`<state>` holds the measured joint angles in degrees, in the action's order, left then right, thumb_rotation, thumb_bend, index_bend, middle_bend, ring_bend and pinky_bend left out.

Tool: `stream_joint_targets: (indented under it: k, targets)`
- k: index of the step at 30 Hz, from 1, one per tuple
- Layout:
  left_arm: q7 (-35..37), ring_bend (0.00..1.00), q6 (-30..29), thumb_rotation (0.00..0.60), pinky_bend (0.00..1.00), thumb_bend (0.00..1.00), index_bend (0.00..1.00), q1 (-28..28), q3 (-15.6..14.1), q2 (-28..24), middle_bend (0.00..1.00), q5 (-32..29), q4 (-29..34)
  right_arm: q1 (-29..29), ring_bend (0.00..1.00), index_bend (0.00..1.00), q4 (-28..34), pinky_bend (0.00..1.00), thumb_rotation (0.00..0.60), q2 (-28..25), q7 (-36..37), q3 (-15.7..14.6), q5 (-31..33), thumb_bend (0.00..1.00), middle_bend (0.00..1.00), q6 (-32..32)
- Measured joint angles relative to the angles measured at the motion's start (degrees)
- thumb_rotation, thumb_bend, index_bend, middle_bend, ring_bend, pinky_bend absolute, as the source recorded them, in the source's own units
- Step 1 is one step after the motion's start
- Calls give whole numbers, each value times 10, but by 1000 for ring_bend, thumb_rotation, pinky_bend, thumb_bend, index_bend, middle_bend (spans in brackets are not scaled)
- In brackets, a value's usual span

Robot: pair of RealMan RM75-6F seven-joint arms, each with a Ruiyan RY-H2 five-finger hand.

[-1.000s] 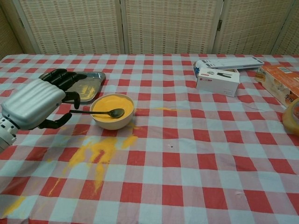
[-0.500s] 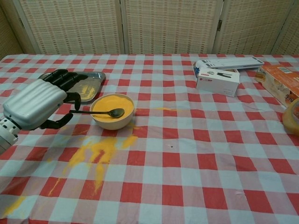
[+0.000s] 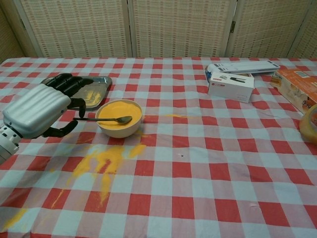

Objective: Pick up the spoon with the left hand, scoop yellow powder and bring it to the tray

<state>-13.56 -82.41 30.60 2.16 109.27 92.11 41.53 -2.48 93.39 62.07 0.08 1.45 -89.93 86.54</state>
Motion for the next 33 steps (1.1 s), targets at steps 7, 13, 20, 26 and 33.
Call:
stream_joint_targets:
  k: [7,13,20,26,33]
  targets:
    - [4,0,-3,600,0,459,524,-1,0,-3,0,2,7,0,0,0,0,0,600,0,1,0,1,143,0,-1]
    - [10,0,-3,600,0,458,595,-3,0,-4,8,2,9,-1,0,0,0,0,600,-1,1,0,1,142,0,-2]
    - [15,0,-4,600,0,459,636,-4,1,-4,37,2,9,0,0,0,0,0,600,-1,1,0,1,142,0,-1]
    - [18,0,-7,600,0,460,673,-5,2,-5,67,3,11,0,0,0,0,0,600,-1,1,0,1,143,0,-1]
    - [28,0,-18,600,0,515,796,-5,12,-15,153,-1,31,0,0,0,-1,0,600,-1,2,0,1,143,0,-1]
